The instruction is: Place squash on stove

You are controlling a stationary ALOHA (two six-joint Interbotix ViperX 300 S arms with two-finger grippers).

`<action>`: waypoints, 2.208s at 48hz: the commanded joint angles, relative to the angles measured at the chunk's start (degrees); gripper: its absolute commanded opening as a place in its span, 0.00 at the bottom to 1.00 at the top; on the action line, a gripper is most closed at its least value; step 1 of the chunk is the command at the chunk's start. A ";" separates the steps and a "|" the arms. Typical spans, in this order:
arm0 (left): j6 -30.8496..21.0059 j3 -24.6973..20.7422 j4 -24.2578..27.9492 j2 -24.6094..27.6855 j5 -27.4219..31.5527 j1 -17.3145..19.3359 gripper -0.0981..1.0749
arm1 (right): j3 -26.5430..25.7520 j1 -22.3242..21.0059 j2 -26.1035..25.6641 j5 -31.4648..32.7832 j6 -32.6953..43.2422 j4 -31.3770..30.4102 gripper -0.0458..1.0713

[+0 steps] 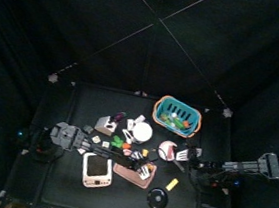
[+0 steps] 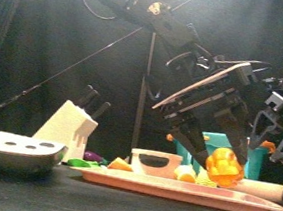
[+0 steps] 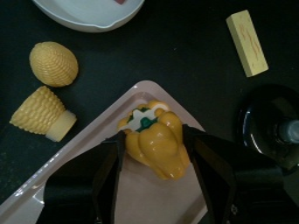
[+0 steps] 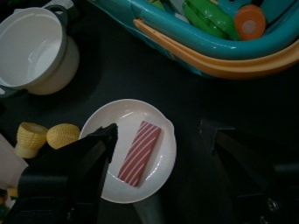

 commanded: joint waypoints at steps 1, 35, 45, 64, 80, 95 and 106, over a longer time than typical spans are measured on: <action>-0.09 -1.23 0.35 -2.46 0.26 0.18 0.78 | -0.35 -0.09 -0.09 0.18 0.00 -0.18 0.97; 15.21 17.23 -2.55 -22.50 7.21 -2.64 0.77 | -0.09 -1.05 -0.09 0.18 0.09 0.88 0.97; 18.11 27.60 -6.86 -30.32 6.86 -4.31 0.77 | -0.97 -1.14 -0.09 0.18 0.00 1.23 0.97; 18.19 46.14 -8.70 -44.03 6.06 -9.23 0.77 | -0.97 -1.93 0.26 0.18 0.44 1.23 0.97; 18.98 56.25 -4.48 -46.85 -7.47 -9.67 0.77 | -0.62 -2.81 0.35 0.09 0.44 1.93 0.97; 18.98 57.66 -4.48 -46.85 -10.81 -9.67 0.78 | -0.62 -3.25 0.53 0.09 0.26 1.93 0.97; 18.90 58.45 -4.57 -46.93 -11.34 -9.67 0.79 | -0.18 -3.69 0.53 0.09 0.26 1.93 0.97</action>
